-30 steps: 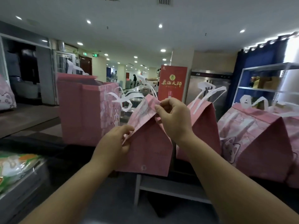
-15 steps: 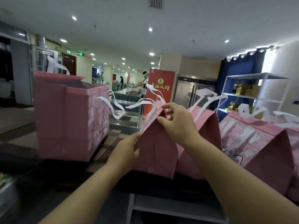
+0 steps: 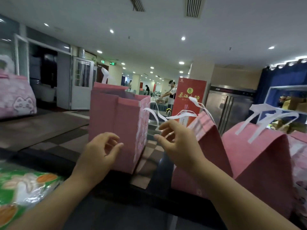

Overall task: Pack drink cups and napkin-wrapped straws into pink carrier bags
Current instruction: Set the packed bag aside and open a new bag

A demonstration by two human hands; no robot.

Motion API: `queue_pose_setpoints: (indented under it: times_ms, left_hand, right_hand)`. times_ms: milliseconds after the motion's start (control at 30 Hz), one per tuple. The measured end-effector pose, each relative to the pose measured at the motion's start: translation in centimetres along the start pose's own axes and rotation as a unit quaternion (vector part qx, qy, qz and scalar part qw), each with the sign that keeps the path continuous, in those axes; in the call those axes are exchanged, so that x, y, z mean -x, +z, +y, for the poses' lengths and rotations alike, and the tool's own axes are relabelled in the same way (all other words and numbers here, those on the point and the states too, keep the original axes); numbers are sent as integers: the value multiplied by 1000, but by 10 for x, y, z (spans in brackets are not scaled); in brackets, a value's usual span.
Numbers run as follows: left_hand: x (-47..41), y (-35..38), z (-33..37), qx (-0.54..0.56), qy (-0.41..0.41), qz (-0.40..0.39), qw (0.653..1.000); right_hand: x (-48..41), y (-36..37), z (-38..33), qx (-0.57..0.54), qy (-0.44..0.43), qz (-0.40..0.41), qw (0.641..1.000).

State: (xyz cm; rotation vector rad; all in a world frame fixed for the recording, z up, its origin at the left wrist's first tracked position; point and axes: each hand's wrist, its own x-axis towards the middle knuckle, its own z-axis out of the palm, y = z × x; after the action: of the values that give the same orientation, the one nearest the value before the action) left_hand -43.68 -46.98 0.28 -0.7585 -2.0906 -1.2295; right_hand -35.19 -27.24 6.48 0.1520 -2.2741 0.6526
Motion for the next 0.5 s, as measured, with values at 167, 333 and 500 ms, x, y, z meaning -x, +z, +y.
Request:
queue_pose_setpoints:
  times_ms: [167, 333, 500]
  left_hand:
    - [-27, -26, -49, -41, -128, 84, 987]
    - [-45, -29, -75, -4, -223, -53, 973]
    - [-41, -23, -69, 28, -207, -70, 975]
  right_hand:
    - [-42, 28, -21, 5, 39, -33, 999]
    - [-78, 47, -31, 58, 80, -86, 991]
    - [-86, 58, -35, 25, 67, -62, 996]
